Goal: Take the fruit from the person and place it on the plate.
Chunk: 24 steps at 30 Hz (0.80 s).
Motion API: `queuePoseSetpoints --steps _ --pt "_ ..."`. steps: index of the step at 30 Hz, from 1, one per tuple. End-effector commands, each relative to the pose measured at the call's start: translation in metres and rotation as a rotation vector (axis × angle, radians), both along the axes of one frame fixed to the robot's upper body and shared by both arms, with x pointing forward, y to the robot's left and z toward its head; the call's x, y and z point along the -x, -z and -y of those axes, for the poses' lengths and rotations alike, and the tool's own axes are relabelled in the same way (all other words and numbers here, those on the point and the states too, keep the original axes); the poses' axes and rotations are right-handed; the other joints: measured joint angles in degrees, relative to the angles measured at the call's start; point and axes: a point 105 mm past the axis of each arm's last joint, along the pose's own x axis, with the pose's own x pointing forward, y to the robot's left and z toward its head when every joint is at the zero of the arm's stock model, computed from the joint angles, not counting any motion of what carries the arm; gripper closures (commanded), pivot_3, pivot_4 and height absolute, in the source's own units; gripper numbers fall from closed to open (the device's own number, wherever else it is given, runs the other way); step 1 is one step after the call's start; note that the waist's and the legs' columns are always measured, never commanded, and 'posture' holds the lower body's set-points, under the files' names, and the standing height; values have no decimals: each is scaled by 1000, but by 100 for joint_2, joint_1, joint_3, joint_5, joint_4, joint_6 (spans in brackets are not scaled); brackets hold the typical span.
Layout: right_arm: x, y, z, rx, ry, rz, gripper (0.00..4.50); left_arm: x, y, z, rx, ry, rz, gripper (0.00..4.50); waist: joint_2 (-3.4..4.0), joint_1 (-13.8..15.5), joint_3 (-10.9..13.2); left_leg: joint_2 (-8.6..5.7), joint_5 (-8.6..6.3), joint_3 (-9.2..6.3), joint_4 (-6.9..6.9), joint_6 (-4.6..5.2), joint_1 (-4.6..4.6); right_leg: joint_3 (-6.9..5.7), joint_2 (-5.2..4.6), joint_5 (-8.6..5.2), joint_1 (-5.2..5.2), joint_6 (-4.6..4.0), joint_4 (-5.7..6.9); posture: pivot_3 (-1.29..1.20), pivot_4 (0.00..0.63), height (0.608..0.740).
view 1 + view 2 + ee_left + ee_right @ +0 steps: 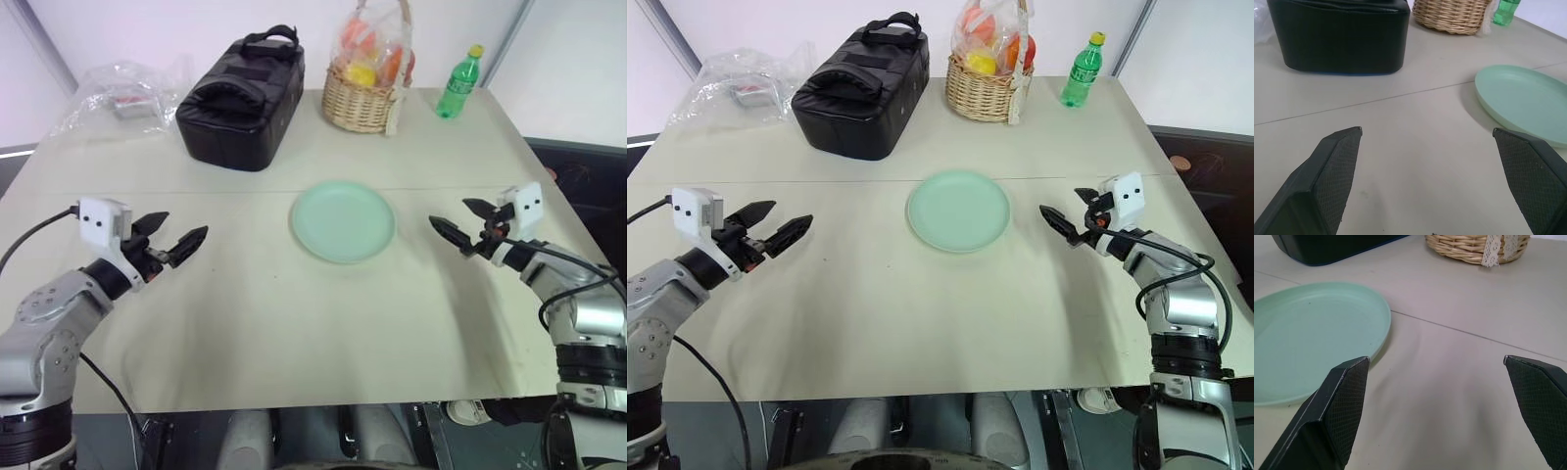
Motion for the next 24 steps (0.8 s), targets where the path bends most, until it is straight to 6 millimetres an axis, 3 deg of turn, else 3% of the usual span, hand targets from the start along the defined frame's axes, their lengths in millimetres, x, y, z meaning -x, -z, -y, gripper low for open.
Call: queuePoseSetpoints --steps 1,24 --pt "0 -10 7 -5 32 51 0 1 -4 -1 -30 -7 28 20 0 -1 0 0 0 0 0 0 0 0 0 0 0 0 0 0 150 740" --pt "1 -5 7 -19 45 38 0 1 -2 7 -47 14 26 20 0 3 0 0 0 0 1 0 0 0 1 0 0 0 0 0 150 740"
